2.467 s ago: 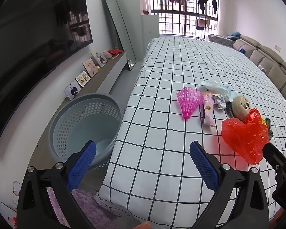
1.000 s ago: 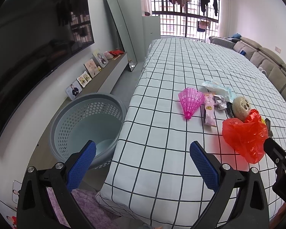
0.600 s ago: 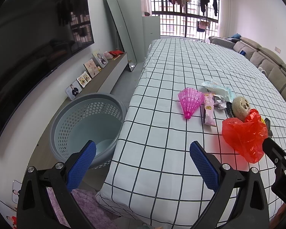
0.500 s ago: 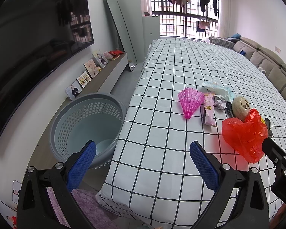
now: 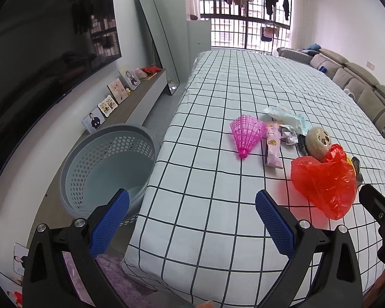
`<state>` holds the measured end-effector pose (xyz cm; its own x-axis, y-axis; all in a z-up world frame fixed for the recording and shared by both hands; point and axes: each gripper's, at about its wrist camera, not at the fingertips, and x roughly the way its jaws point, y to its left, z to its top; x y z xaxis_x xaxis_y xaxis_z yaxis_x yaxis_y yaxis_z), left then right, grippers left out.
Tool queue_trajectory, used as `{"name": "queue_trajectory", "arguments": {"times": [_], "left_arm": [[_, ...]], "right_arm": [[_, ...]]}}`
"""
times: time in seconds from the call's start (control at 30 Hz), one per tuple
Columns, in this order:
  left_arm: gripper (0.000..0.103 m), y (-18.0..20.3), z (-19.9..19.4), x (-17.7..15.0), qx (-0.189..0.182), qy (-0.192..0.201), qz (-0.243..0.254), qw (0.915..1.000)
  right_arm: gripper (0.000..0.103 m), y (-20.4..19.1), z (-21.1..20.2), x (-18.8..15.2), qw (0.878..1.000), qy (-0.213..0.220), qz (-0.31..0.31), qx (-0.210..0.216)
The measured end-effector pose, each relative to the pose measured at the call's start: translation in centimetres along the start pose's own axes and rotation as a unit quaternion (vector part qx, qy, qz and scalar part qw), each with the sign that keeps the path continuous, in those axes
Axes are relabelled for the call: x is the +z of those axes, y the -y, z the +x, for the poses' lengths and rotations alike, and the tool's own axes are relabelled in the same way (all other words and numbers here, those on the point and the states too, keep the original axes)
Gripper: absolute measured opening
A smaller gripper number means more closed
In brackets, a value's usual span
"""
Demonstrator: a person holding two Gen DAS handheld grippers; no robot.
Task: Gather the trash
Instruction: 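Grasp the grey strap with the right gripper while the left gripper approaches the red bag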
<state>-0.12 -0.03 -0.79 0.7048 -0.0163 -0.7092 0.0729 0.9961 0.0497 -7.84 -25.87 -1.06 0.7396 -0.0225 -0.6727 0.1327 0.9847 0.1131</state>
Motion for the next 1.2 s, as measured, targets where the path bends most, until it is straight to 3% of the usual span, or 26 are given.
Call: {"name": "queue_trajectory", "arguments": {"times": [0.3,0.63,1.03,1.2], "left_arm": [[0.097,3.2,0.8,0.0,-0.024,-0.008,0.018,0.9995],[0.097,6.3,0.8,1.0,-0.041,-0.006,0.029,0.9987],[0.097,8.9,0.0,3.1,-0.055,0.010,0.036,0.9978],[0.097,9.6,0.5,3.3,-0.054,0.008,0.044,0.9975]], "right_arm": [[0.095,5.5,-0.1,-0.4,0.999,-0.010,0.020,-0.030],[0.095,11.9,3.5,0.0,0.996,-0.057,0.030,-0.062],[0.093,14.0,9.2,1.4,0.990,-0.103,0.017,-0.089],[0.084,14.7,10.4,1.4,0.989,-0.114,0.021,-0.096]]}}
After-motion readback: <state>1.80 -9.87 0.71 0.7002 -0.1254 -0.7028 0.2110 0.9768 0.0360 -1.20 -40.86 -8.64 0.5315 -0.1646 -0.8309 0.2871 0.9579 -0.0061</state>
